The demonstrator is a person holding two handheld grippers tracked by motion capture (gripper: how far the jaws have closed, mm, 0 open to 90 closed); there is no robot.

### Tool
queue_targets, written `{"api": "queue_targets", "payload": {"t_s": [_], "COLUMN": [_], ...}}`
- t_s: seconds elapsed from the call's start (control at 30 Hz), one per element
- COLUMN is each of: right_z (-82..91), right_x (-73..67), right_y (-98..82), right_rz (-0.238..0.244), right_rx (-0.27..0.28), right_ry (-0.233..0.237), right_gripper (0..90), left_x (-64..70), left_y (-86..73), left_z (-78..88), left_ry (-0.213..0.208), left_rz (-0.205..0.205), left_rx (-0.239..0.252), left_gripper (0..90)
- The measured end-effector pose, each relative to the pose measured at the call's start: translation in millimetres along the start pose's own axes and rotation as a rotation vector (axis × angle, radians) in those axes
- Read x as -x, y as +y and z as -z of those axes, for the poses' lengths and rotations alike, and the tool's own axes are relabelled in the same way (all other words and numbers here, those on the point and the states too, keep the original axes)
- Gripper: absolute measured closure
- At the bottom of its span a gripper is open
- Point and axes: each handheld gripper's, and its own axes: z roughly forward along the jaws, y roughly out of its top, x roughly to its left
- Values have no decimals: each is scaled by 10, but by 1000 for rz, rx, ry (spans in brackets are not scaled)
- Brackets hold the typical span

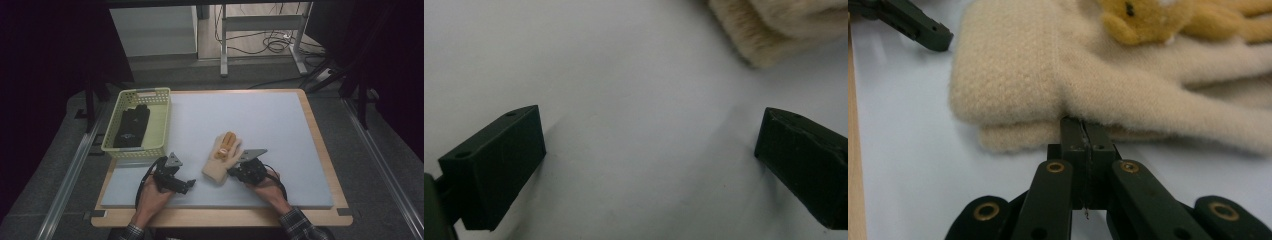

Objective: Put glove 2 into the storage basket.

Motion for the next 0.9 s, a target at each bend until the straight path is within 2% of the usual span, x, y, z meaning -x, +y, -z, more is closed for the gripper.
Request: {"api": "queue_targets", "payload": {"t_s": [0.13,0.27,0.33,0.43,0.63,0.9], "right_z": [-111,-223,-278,-312,-170,122], "right_x": [-45,-85,-103,-114,-91,134], "right_y": [80,168,213,246,204,73], "right_rz": [9,27,34,39,30,-42], "right_rx": [5,7,7,2,15,37], "right_ry": [6,0,-4,-9,-24,-120], "right_gripper": [885,885,884,879,769,510], "left_x": [-6,-83,-108,-101,-102,-106], "left_y": [-26,-90,-121,-120,-120,-120], "left_z": [35,104,112,109,108,109], "left_ry": [3,15,7,8,7,7], "left_rz": [-2,13,4,4,6,3], "left_rx": [-8,-24,-7,-9,-11,-8], "left_gripper": [4,0,0,0,0,0]}}
